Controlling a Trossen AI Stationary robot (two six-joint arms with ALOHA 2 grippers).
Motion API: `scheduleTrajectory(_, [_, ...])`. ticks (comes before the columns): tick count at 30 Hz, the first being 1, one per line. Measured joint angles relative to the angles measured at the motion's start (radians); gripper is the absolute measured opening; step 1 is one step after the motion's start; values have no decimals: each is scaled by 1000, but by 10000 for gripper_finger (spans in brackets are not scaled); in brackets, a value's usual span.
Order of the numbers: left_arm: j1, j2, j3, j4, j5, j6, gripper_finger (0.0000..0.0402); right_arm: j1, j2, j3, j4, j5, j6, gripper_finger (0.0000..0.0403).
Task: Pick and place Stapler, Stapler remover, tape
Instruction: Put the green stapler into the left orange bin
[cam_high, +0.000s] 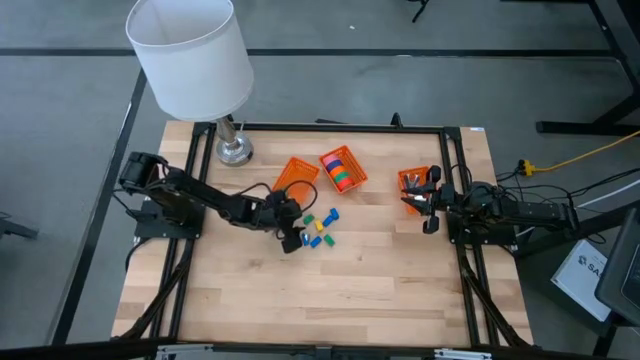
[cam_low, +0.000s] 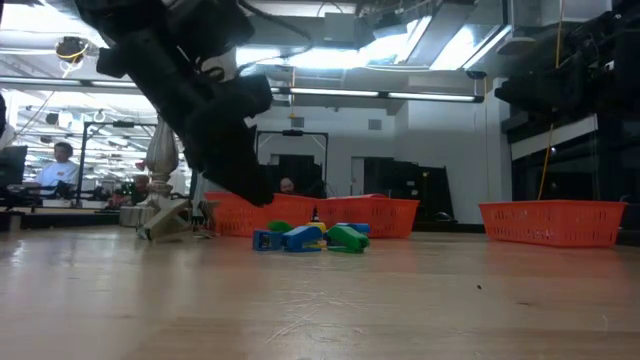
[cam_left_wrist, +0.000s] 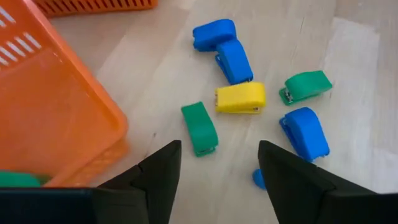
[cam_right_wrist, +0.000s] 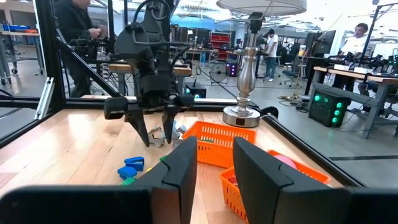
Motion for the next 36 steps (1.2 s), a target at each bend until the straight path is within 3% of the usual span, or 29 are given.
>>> scheduleTrajectory(5, [-14,54,0,55,46,9,230,0,0,0,0,0,0,108])
scheduleTrajectory(11, [-18,101,7,99,-63,16,231,0,0,0,0,0,0,108])
scheduleTrajectory(25, [6,229,100,59,-70,-10,228,0,0,0,0,0,0,108])
scheduleTrajectory(30, [6,229,122,34,-76,3,210,0,0,0,0,0,0,108])
scheduleTrajectory(36, [6,228,136,-30,-83,29,160,0,0,0,0,0,0,108])
